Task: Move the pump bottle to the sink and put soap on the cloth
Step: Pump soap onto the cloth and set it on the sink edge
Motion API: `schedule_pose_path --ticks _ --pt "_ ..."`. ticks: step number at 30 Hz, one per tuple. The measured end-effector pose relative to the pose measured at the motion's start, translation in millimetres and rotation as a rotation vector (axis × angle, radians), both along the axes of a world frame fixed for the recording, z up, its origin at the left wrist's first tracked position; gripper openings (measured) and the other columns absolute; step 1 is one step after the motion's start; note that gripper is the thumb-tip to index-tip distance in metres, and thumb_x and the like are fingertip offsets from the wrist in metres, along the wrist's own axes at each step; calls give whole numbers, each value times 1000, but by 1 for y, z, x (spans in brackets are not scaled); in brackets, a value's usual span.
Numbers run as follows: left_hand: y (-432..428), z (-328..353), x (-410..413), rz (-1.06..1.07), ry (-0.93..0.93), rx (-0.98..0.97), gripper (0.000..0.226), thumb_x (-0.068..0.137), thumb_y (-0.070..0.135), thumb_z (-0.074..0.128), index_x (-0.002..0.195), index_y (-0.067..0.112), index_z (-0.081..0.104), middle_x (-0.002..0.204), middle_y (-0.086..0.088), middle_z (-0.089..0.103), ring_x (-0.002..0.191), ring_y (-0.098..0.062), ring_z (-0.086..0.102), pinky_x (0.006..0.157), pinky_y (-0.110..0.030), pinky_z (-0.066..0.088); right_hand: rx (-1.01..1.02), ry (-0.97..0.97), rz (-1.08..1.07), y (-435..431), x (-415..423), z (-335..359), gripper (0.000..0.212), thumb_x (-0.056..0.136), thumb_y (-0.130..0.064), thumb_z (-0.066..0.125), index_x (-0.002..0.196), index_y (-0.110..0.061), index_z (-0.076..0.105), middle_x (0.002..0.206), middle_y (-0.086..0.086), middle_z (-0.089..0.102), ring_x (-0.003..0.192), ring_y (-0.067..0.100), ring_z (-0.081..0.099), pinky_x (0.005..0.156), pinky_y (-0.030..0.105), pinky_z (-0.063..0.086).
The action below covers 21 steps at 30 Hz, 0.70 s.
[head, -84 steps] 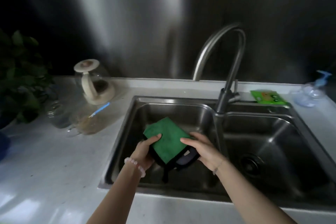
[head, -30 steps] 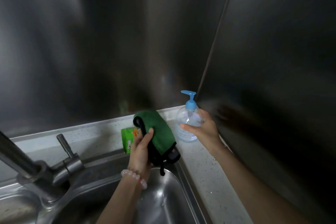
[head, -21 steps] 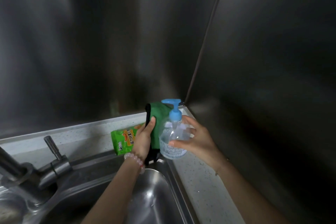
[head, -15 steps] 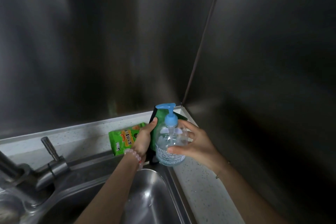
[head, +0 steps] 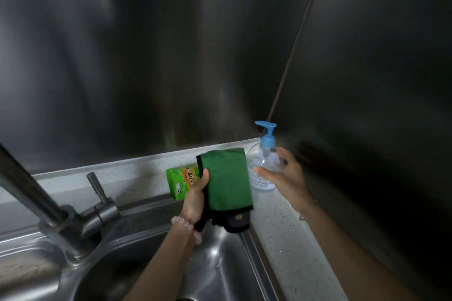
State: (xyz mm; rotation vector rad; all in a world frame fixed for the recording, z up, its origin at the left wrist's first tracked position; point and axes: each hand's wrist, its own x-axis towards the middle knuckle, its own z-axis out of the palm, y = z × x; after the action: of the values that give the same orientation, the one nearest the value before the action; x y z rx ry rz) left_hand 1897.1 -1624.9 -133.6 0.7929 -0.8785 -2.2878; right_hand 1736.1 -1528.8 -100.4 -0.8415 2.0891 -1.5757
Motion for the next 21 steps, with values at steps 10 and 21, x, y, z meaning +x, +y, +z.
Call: schedule_pose_path --ticks 10,21 --pt "11 -29 17 53 -69 142 31 92 26 45 100 3 63 73 -8 76 64 -21 72 54 -32 59 75 -6 -24 -32 -9 -26 71 65 -16 79 128 -20 46 120 -4 55 110 14 55 88 31 48" --pt "44 -30 4 11 -121 179 41 94 28 42 121 0 55 113 -21 66 98 -33 67 85 -43 55 125 -116 -11 -3 2 -18 87 72 -21 77 143 -21 28 131 -15 39 123 5 39 98 27 36"
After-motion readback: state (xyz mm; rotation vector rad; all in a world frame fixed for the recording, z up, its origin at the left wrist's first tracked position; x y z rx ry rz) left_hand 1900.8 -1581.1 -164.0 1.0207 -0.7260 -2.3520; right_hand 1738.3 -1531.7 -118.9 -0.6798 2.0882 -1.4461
